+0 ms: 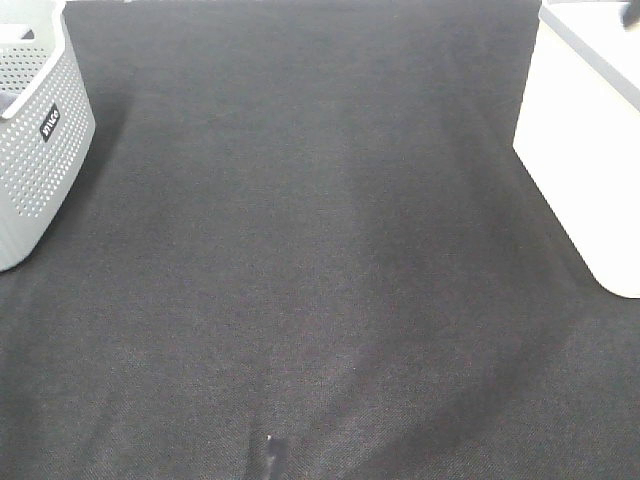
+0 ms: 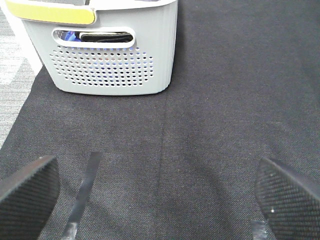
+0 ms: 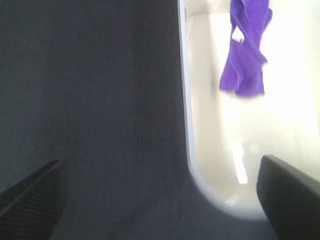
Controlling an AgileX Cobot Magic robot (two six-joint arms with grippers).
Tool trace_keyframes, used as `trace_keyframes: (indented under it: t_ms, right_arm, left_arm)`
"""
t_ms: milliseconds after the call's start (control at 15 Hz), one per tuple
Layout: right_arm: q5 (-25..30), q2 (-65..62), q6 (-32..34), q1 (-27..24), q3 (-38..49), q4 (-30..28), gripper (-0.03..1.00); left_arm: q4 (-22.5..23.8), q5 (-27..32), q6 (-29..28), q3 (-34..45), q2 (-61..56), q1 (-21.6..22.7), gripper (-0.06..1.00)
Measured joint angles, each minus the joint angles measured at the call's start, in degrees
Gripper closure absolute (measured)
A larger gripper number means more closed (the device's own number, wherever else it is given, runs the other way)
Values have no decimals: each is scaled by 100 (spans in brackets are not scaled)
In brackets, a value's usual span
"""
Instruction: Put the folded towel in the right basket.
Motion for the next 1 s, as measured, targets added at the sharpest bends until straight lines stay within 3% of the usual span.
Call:
trace_keyframes:
  t_ms: [200,400,667,1000]
  right_arm:
    - [-315,-2395,6,0,2126,0,-1]
    - [464,-4555,6,0,3237,97,-1]
    - [980,-6686,6,0,3804,126,-1]
    - [1192,-6933,-126,0,4079,212,0]
  left_arm:
    - [0,0,0,0,0,0,-4]
    - [0,0,0,0,0,0,-4]
    - [0,0,0,0,0,0,-4]
    - [0,0,0,0,0,0,-4]
